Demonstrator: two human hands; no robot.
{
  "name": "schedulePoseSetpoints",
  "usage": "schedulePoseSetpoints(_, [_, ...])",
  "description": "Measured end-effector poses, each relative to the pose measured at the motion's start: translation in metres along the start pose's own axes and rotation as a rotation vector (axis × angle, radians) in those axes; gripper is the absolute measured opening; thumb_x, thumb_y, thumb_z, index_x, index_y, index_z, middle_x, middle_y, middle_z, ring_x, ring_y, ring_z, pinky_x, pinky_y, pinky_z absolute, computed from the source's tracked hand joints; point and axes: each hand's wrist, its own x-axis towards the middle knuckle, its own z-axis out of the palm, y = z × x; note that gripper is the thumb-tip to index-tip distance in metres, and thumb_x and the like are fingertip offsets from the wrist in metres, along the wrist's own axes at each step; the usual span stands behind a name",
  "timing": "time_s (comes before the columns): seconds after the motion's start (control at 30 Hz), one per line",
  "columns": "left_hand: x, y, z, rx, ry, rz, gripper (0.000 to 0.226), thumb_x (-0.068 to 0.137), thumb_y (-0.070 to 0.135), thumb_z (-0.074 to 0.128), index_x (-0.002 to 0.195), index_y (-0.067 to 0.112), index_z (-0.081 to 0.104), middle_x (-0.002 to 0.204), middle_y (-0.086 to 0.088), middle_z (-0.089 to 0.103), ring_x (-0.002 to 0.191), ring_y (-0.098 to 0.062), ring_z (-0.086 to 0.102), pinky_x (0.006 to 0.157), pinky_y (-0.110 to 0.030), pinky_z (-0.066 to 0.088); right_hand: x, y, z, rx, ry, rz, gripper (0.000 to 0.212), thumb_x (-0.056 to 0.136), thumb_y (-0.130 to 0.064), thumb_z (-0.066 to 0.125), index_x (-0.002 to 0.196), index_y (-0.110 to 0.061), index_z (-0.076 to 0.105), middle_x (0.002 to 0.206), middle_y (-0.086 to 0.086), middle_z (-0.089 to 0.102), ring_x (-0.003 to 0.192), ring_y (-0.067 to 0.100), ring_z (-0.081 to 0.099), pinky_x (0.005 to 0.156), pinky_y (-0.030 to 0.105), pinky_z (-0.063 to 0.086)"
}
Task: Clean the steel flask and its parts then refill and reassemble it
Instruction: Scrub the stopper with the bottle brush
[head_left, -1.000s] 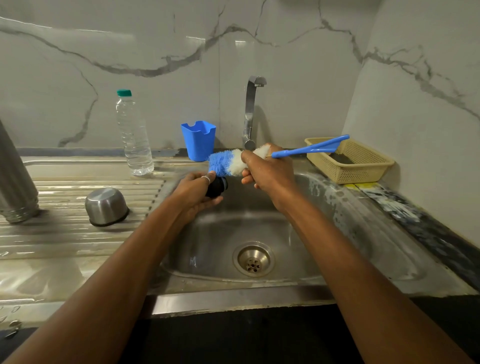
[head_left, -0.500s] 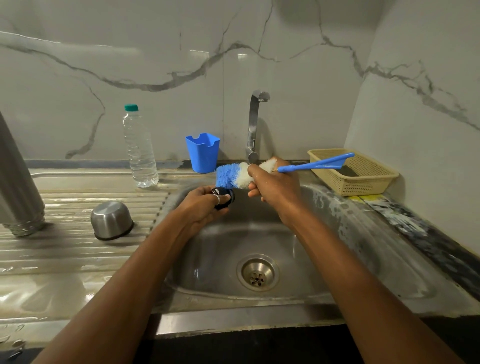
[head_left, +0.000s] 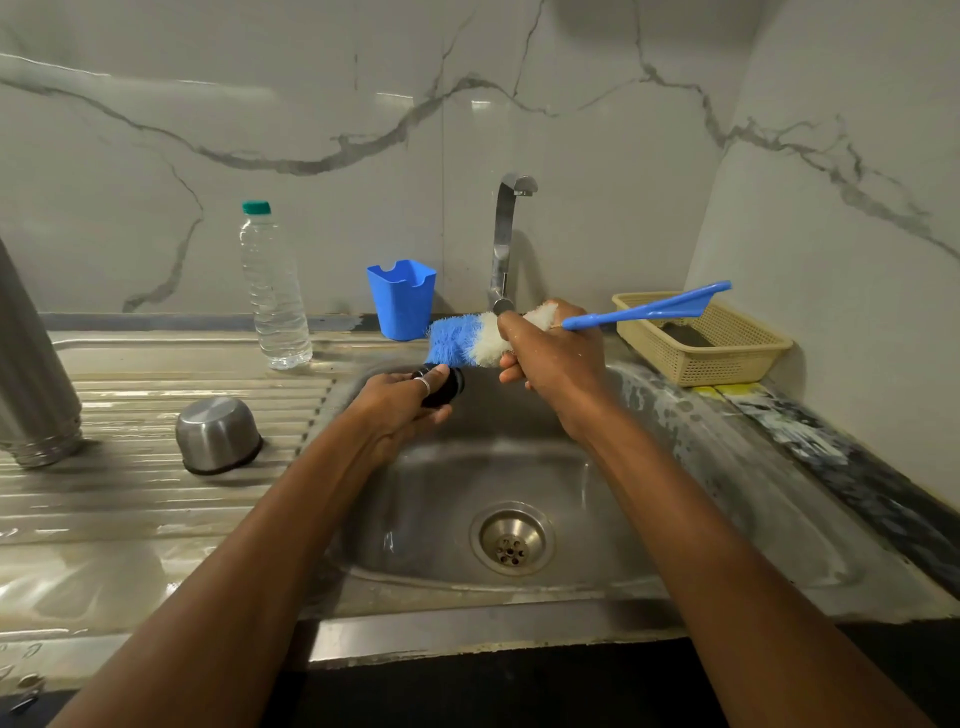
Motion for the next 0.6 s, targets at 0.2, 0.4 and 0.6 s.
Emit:
schedulePoseSetpoints(0.2, [-0.004,0.000,0.000,0.106,0.045,-0.011,0.041,0.096,0.029,0.070,0.123,0.000,0.061,0.116,-0.019,0.067,0.093,-0.025,0.069,0.086,-0.036,0.061,-0.001,0.006,0.001,-0.027,-0.047,0.022,0.018,0.087,-0.029,0.065,0.094,-0.012,0.063,0.071,0.005,0.074,0.052,0.011,0.070,0.039,0.013,0.039])
schedulePoseSetpoints(0.4, [-0.003,0.003,-0.006,0.026,0.019,0.015,0.037,0.096,0.027,0.069,0.118,-0.002,0.061,0.113,-0.017,0.065,0.092,-0.023,0.067,0.072,-0.031,0.064,0.000,0.004,-0.001,0.011,-0.056,0.037,0.020,0.086,-0.029,0.063,0.094,-0.010,0.066,0.066,0.004,0.074,0.054,0.013,0.071,0.040,0.016,0.041])
schedulePoseSetpoints(0.6, [0.000,0.006,-0.008,0.036,0.040,-0.007,0.035,0.095,0.027,0.070,0.116,0.001,0.059,0.111,-0.018,0.063,0.090,-0.023,0.066,0.069,-0.029,0.064,0.004,-0.001,-0.008,0.023,0.001,0.037,0.018,0.083,-0.028,0.063,0.091,-0.012,0.066,0.063,0.002,0.073,0.053,0.012,0.070,0.042,0.016,0.041])
